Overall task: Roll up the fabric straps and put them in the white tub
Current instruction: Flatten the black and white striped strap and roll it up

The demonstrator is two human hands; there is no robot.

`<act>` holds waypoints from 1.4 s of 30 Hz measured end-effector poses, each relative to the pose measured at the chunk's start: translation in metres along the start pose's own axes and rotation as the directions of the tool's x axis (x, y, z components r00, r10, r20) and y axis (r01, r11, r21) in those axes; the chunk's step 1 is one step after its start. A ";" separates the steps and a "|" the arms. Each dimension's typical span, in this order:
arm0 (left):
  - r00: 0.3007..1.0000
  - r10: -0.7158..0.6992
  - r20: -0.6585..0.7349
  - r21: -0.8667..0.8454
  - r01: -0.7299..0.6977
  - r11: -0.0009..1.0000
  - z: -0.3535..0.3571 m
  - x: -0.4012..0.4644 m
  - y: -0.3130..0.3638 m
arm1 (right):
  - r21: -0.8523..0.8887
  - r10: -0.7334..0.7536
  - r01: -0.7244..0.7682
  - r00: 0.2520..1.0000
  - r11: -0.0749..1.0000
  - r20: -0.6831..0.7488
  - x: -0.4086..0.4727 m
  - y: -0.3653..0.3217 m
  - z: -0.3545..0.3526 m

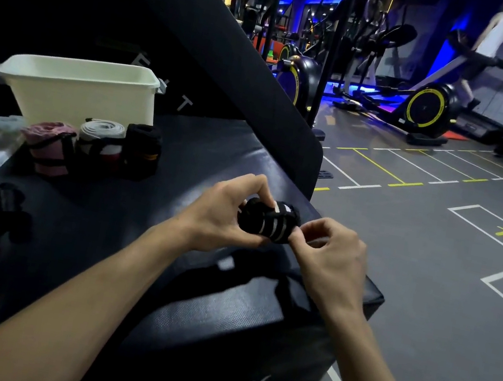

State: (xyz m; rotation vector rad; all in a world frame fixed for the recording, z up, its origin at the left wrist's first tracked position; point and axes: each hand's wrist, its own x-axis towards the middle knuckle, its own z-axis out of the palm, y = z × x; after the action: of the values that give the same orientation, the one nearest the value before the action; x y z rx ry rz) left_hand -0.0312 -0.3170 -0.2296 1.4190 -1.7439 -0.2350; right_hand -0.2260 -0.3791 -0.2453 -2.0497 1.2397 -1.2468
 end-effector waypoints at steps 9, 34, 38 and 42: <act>0.966 -0.008 0.258 0.337 -0.083 0.938 -0.004 -0.002 0.005 | -0.085 -0.042 0.046 0.997 0.995 0.059 -0.004 0.008 0.010; 0.969 0.011 0.248 0.414 -0.116 0.903 -0.002 -0.002 0.007 | 0.055 0.016 -0.021 0.995 0.998 0.094 -0.001 0.002 0.009; 0.967 0.012 0.254 0.424 -0.123 0.897 0.000 -0.001 0.007 | 0.055 0.009 -0.013 0.998 0.998 0.067 -0.001 0.001 0.012; 0.967 0.010 0.256 0.418 -0.120 0.901 0.002 -0.001 0.003 | 0.047 -0.020 0.018 0.999 0.999 0.039 -0.001 0.002 0.015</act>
State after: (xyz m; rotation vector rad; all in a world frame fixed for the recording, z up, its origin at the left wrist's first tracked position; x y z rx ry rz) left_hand -0.0351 -0.3157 -0.2294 1.6963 -2.1423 0.0175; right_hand -0.2139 -0.3807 -0.2548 -2.0473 1.1648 -1.2260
